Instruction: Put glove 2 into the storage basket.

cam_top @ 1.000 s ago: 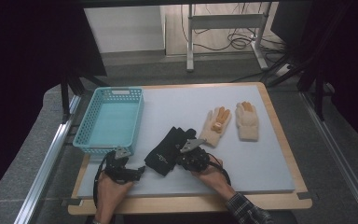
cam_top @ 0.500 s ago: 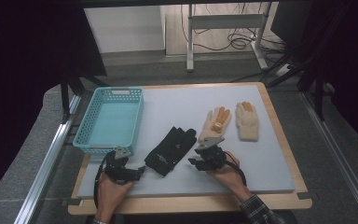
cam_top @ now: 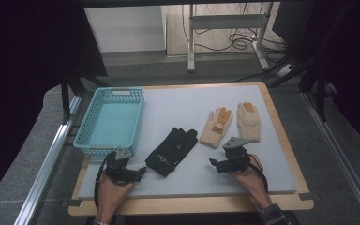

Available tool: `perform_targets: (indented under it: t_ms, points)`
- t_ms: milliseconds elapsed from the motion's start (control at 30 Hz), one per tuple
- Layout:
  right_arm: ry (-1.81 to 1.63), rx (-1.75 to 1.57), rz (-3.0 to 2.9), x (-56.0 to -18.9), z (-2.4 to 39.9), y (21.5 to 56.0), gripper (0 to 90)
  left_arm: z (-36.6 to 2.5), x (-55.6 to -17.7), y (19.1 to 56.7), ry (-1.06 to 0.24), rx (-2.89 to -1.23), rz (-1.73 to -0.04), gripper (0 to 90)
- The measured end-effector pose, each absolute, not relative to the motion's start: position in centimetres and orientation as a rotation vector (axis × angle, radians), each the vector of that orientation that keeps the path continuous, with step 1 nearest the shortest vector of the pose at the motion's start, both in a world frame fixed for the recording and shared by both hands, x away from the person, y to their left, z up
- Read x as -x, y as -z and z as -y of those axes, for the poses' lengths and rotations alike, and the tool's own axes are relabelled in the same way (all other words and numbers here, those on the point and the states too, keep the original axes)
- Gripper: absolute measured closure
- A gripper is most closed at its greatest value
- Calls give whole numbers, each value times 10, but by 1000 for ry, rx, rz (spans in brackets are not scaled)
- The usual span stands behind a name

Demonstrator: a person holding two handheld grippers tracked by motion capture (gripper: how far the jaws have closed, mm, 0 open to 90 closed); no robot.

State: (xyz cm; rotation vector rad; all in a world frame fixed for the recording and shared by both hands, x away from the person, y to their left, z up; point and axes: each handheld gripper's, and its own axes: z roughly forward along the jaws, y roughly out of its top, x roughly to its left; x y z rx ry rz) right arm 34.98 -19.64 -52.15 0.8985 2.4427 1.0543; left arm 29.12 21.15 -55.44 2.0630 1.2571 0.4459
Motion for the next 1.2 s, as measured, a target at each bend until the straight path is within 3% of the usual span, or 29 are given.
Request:
perform_targets:
  t_ms: [367,1200]
  points:
    - [-997,-1005,-2418,-353,222,533,119,-211,-291,554,-449,-2063,-1255,27]
    - [-990,-1007,-2403,-352,222,534,110,-209,-274,535,-386,-2024,-1187,51]
